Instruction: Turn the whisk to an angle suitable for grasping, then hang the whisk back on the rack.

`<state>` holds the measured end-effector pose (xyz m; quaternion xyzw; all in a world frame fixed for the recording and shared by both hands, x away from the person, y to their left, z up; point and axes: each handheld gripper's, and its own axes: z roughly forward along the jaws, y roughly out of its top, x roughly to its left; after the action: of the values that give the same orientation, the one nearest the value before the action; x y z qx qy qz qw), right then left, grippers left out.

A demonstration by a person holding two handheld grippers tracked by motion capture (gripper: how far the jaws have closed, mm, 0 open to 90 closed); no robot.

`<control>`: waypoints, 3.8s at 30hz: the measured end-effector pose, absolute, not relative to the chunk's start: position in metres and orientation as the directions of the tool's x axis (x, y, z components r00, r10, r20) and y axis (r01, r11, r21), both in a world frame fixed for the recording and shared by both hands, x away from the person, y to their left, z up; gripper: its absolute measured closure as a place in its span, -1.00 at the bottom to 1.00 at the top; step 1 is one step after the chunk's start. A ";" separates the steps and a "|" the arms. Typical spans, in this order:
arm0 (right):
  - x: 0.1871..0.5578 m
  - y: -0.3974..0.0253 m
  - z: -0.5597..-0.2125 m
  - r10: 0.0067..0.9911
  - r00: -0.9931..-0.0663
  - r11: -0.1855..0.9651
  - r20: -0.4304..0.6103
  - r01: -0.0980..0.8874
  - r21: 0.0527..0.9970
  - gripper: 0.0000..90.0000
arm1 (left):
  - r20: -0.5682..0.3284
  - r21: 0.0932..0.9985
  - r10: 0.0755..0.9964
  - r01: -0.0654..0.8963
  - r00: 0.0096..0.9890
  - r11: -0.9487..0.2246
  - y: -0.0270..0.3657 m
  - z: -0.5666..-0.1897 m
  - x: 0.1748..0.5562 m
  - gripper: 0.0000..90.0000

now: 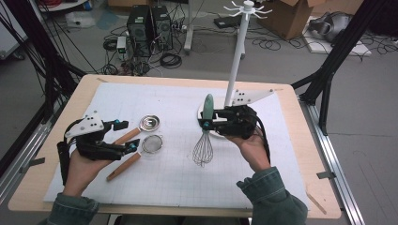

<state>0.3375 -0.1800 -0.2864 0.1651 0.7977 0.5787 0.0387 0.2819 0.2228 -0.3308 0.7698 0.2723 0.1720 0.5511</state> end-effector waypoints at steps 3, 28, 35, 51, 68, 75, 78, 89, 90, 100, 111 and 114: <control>0.340 -0.181 -0.287 0.309 -0.941 0.274 0.135 0.224 0.935 0.50 | -0.038 0.942 0.611 0.233 0.791 -0.243 0.225 -0.331 0.283 -0.49; 0.373 -0.194 -0.261 0.368 -0.918 0.259 0.149 0.255 0.931 0.50 | -0.077 0.933 0.640 0.282 0.764 -0.225 0.240 -0.343 0.290 -0.62; 0.384 -0.196 -0.242 0.388 -0.913 0.268 0.127 0.243 0.932 0.50 | -0.084 0.928 0.656 0.299 0.750 -0.223 0.244 -0.349 0.293 -0.73; 0.406 -0.200 -0.207 0.433 -0.895 0.260 0.104 0.235 0.937 0.50 | -0.087 0.924 0.677 0.313 0.730 -0.219 0.249 -0.351 0.294 -0.87; 0.419 -0.201 -0.179 0.498 -0.861 0.241 0.105 0.253 0.937 0.50 | -0.083 0.927 0.688 0.310 0.721 -0.213 0.251 -0.350 0.293 -0.96; 0.428 -0.196 -0.165 0.530 -0.843 0.240 0.095 0.257 0.936 0.50 | -0.086 0.928 0.691 0.309 0.718 -0.206 0.252 -0.349 0.293 -0.96; 0.431 -0.194 -0.159 0.546 -0.833 0.235 0.093 0.259 0.937 0.50 | -0.084 0.928 0.692 0.310 0.717 -0.209 0.253 -0.350 0.293 -0.96; 0.441 -0.194 -0.151 0.589 -0.802 0.228 0.101 0.284 0.931 0.50 | -0.084 0.929 0.690 0.307 0.719 -0.207 0.254 -0.348 0.293 -0.96; 0.442 -0.194 -0.151 0.595 -0.797 0.225 0.104 0.289 0.930 0.50 | -0.081 0.929 0.690 0.306 0.719 -0.210 0.254 -0.348 0.293 -0.96; 0.449 -0.198 -0.155 0.622 -0.775 0.224 0.112 0.313 0.923 0.50 | -0.081 0.930 0.689 0.303 0.720 -0.208 0.254 -0.348 0.293 -0.96; 0.448 -0.203 -0.158 0.653 -0.749 0.213 0.108 0.318 0.924 0.49 | -0.079 0.931 0.689 0.301 0.720 -0.208 0.255 -0.348 0.292 -0.96; 0.448 -0.204 -0.159 0.664 -0.740 0.210 0.104 0.319 0.924 0.49 | -0.080 0.931 0.689 0.301 0.720 -0.207 0.255 -0.348 0.292 -0.96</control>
<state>0.4479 -0.2044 -0.1590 0.3227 0.7611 0.5393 0.1602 0.2920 0.2553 -0.3477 0.7556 0.3276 0.1803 0.5378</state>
